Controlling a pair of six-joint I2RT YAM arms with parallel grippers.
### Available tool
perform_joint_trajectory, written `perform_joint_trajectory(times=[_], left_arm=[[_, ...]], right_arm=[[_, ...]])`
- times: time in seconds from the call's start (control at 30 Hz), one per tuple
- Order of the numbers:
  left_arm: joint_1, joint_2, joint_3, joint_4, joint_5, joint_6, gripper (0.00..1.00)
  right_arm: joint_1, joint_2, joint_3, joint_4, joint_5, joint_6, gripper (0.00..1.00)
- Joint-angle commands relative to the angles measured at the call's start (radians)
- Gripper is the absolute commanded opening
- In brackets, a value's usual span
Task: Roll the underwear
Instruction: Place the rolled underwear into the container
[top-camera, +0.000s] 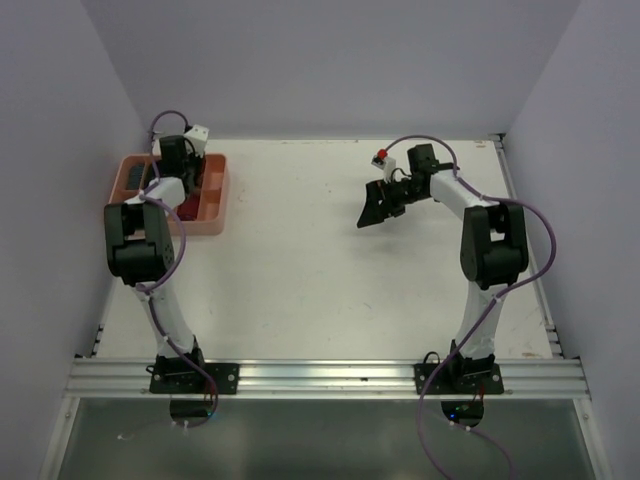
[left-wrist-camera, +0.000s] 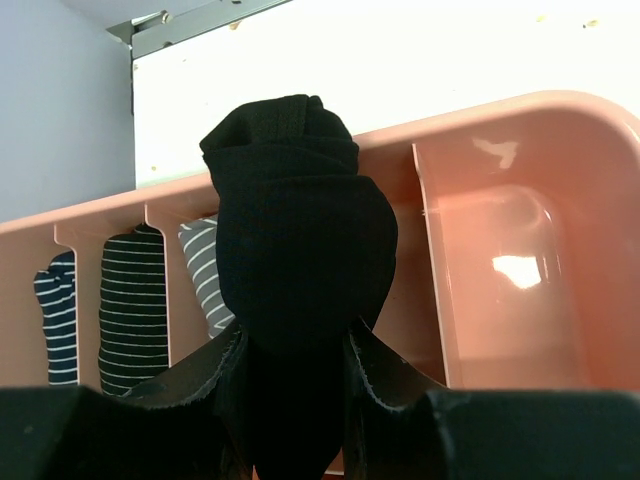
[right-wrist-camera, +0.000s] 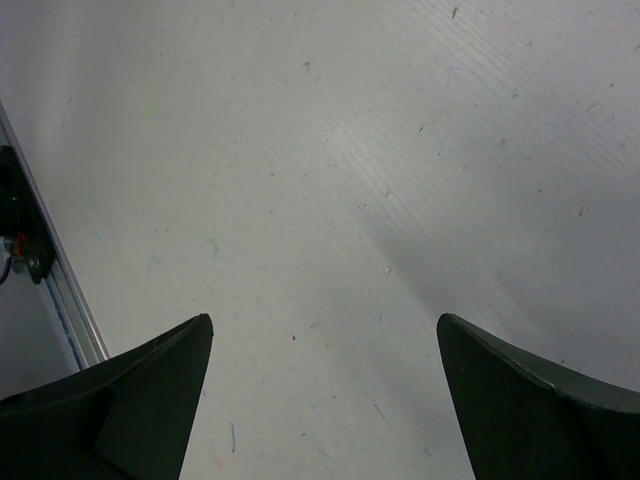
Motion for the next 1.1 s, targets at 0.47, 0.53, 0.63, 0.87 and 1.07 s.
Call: perform_joint_trajectory(times=[0.47,0.53,0.63,0.87,1.07], left_arm=[[0.003,-0.045,-0.093,-0.243,0.152,-0.157,0.0],[0.0,-0.068,-0.107,-0.248,0.144,-0.157,0.0],[-0.008,-0.109,-0.125,-0.239,0.129,-0.16,0.0],[-0.034,-0.157,-0.144,-0.201,0.071,-0.16,0.0],[-0.074,-0.178,-0.144,-0.184,-0.003,-0.143,0.0]], right_arm=[[-0.005,0.013,0.004,-0.027,-0.051,0.01,0.99],[-0.005,0.013,0.004,-0.029,-0.051,0.01,0.99],[-0.005,0.011,0.003,-0.029,-0.051,0.011,0.99],[-0.005,0.008,0.001,-0.026,-0.054,0.017,0.99],[-0.005,0.008,-0.002,-0.026,-0.048,0.019,0.99]])
